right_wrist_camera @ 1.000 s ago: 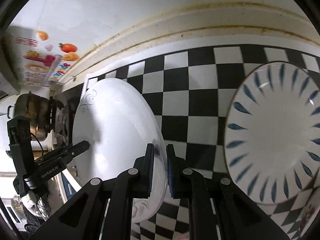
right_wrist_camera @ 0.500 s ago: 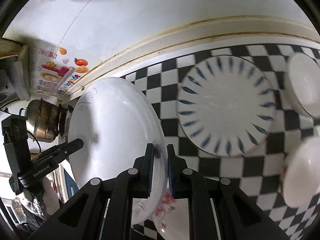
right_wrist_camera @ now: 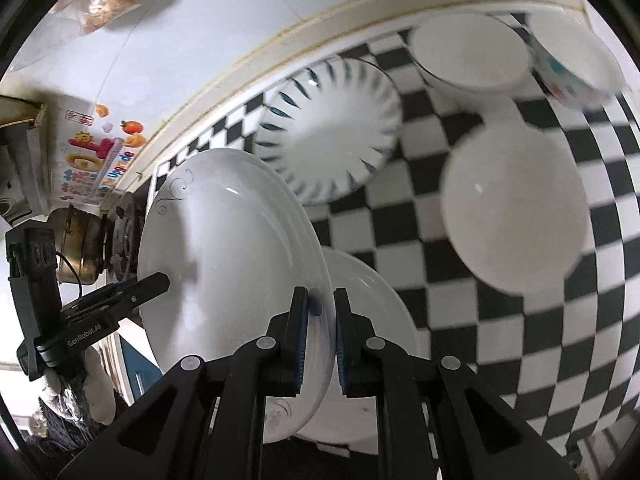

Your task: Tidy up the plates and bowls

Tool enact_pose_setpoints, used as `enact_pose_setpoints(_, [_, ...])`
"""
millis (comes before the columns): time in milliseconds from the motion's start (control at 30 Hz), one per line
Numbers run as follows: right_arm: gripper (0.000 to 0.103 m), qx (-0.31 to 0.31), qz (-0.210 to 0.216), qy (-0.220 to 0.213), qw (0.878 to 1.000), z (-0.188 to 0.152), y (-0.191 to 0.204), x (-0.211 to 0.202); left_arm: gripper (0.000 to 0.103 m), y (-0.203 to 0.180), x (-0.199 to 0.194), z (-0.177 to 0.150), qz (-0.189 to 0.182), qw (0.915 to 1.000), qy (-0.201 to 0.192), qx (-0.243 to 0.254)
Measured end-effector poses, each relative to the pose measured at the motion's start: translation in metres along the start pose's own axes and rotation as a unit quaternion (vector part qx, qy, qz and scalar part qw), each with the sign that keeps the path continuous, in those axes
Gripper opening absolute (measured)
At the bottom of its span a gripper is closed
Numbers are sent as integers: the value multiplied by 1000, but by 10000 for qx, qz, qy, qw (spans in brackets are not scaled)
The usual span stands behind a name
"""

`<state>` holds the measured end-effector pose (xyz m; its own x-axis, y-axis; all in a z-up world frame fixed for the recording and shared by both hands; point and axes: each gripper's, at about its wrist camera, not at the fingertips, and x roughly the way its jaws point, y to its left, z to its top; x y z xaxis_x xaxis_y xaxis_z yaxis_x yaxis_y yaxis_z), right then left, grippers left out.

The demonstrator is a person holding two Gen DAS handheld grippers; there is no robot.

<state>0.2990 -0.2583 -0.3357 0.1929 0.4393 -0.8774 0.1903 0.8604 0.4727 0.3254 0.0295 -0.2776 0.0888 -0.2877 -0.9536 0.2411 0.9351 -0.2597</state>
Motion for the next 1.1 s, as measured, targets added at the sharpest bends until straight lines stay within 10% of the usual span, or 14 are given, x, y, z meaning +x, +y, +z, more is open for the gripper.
enact_pose_setpoints(1100, [14, -210, -519, 713, 9959, -31, -33, 55, 27, -30, 83, -37, 963, 9901, 989, 247])
